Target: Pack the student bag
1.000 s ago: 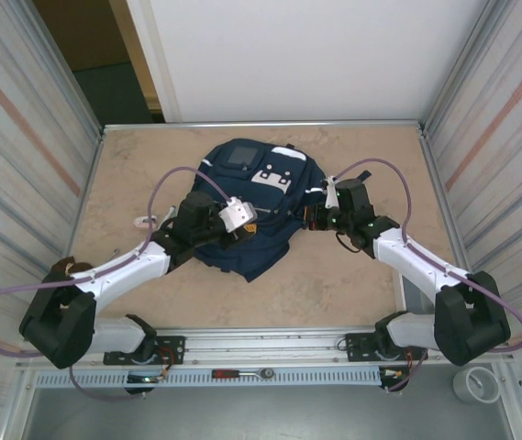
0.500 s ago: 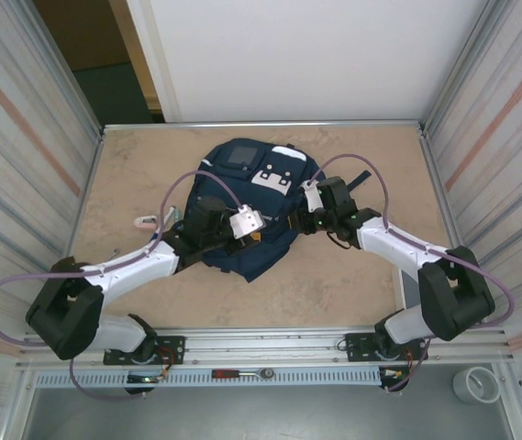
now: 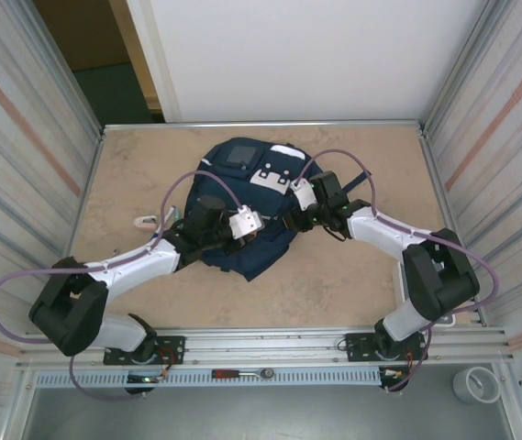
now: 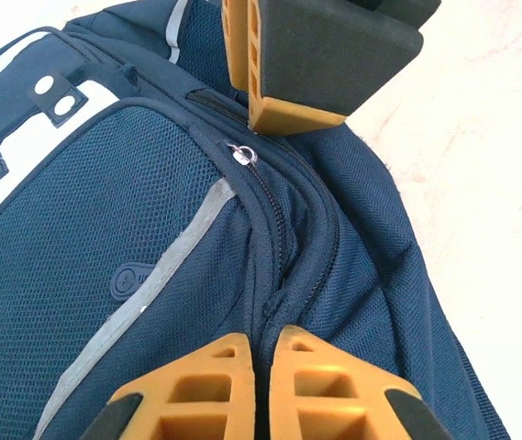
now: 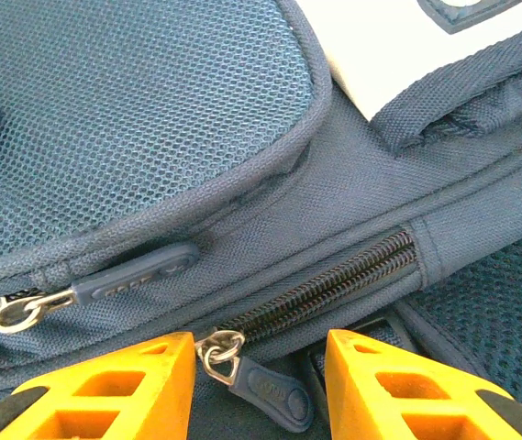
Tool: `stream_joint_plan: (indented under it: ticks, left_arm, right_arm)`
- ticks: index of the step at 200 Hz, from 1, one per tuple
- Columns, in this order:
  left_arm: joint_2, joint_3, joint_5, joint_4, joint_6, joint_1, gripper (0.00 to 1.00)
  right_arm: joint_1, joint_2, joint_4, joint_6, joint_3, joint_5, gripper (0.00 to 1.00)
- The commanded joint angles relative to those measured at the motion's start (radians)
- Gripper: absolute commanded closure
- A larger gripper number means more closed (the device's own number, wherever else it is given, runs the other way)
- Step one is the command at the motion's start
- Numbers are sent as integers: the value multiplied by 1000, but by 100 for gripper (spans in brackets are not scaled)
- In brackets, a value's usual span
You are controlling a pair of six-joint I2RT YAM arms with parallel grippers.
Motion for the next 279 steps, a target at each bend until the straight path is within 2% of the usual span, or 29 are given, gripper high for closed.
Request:
stream_joint_plan:
  ticks: [1,55,74,85,112,136,183,227,279]
  left_arm:
    - [-14,6,-42,15,-20,28,100]
    - [-16,6,-36,22,-21,33,100]
    - [-17,6,-34,21,-23,33,100]
    - [-19,5,-34,19,-24,33,100]
    - [-24,1,-36,17,-24,35,100]
    - [-34,-4,-38,12,-21,35,100]
    - [-54,-26,-31,17,-24,37,100]
    - [-60,-29,-31,15,-26,39,100]
    - [-48,-22,-14,18,-36,39,100]
  right_arm:
    - [-3,31,-44,-50,28,-14,60]
    - [2,37,-38,-58,11,26,62]
    - [5,60,-37,-47,28,43,67]
    - [10,75,-37,-45,39,53,71]
    - [15,69,-25,-40,36,81,91]
    - [7,30,-22,-18,26,125,100]
    - [-101,66,-118,136,95,121,100]
    - [-122,80,-153,182,112,64,100]
    - [-147,10,-133,174,78,-159,99]
